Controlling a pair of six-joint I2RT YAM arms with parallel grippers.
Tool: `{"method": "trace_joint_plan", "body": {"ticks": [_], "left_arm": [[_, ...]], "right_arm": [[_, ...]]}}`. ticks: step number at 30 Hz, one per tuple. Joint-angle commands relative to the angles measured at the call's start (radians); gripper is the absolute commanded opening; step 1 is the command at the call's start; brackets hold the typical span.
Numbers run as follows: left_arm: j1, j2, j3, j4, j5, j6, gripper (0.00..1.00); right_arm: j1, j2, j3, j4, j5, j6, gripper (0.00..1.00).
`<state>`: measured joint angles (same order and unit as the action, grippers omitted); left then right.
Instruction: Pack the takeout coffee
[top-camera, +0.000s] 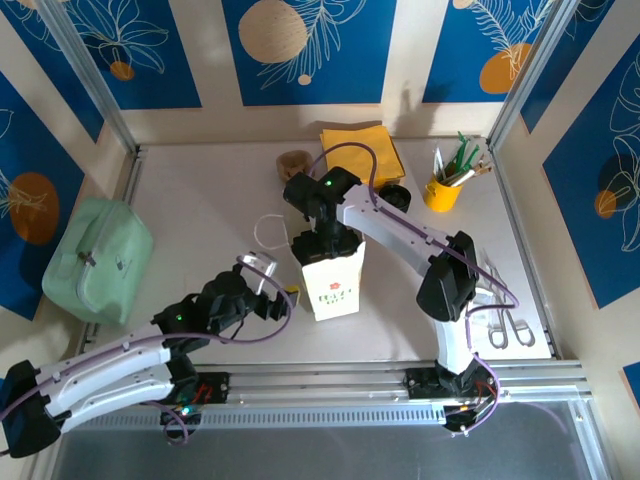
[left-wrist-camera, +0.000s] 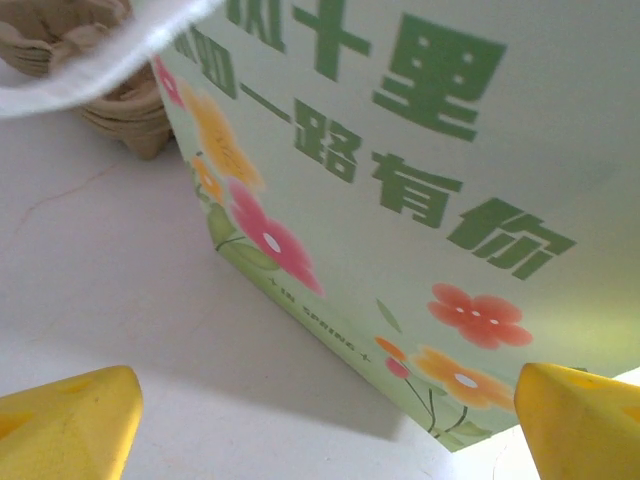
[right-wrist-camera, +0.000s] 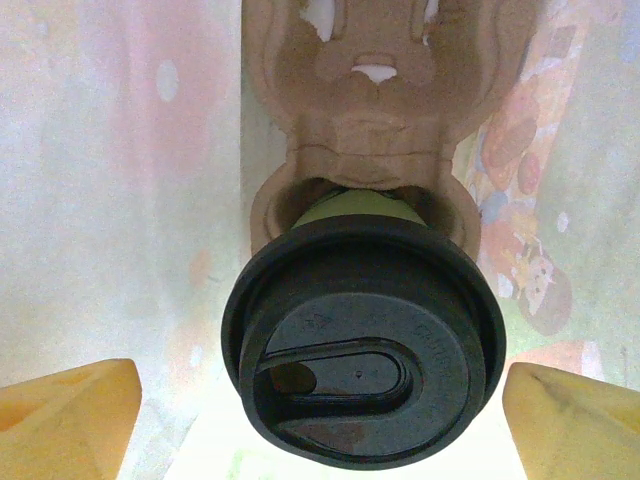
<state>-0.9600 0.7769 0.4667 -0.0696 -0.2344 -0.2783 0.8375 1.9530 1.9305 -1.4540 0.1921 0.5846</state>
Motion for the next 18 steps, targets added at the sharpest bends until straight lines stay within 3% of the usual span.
{"method": "trace_joint_plan", "body": {"ticks": [1, 18], "left_arm": [[-0.006, 0.013, 0.035, 0.06, 0.054, 0.033, 0.95], [-0.021, 0.069, 0.017, 0.099, 0.069, 0.066, 0.95]], "right_arm": [[-0.011, 0.029, 0.03, -0.057, -0.041, -0.015, 0.94], [-0.035, 0.088, 0.154, -0.129, -0.047, 0.015, 0.92]]}}
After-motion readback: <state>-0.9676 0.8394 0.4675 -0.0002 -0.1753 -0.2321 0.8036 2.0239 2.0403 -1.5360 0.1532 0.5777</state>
